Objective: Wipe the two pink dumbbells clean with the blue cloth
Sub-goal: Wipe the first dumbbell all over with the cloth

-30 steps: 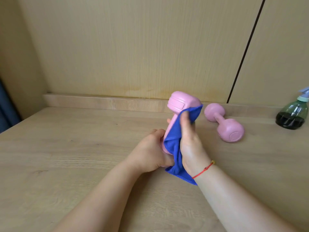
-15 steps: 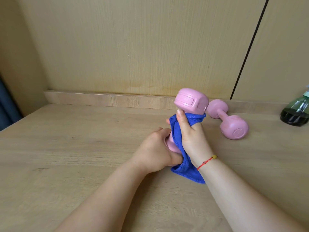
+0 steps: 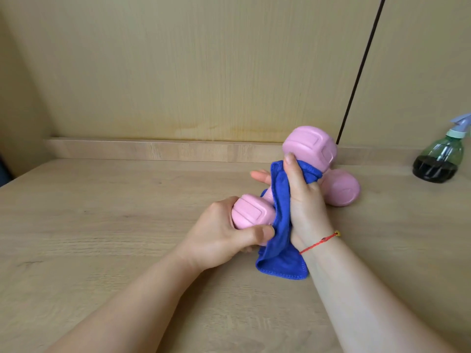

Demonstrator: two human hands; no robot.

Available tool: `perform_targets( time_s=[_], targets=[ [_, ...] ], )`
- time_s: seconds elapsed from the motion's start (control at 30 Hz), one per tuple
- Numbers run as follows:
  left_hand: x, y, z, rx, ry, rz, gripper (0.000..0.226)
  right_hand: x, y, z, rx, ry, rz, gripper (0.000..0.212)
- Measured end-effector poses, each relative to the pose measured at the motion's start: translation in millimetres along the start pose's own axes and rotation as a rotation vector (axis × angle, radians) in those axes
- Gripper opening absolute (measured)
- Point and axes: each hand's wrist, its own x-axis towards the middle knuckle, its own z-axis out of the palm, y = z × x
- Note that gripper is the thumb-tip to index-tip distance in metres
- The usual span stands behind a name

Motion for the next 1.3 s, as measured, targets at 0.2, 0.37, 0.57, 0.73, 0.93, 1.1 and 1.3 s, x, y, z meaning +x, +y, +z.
perform_targets(
  time_s=[0.2, 0.37, 0.57, 0.73, 0.93, 1.1, 1.3],
  targets=[
    [3, -5, -3, -0.441, -0.227, -0.066, 0.07, -4, -4, -2, 0.158, -0.193, 0.069, 0.037],
    [6, -9, -5, -0.527, -0.244, -0.042, 0.078, -10, -4, 2, 0.182, -0.355, 0.156, 0.056],
    [7, -10, -7, -0.2, 0.005, 0.047, 0.051, -7, 1, 5, 0.054, -0.309, 0.197, 0.04],
    [7, -14, -9, 0.195, 0.201, 0.068, 0.059, -7, 8, 8, -0.098, -0.176, 0.125, 0.028],
    [4, -7, -7, 0.27, 0.113, 0.165, 0.064, 0, 5, -2, -0.199, -0.173, 0.008, 0.036],
    [8, -3, -17, 0.009, 0.339, 0.076, 0.089, -1, -6, -6, -0.053, -0.307, 0.2, 0.032],
    [14, 1, -12, -0.23, 0.25, -0.106, 0.066, 2, -6, -22, 0.122, -0.613, 0.456, 0.017]
  ],
)
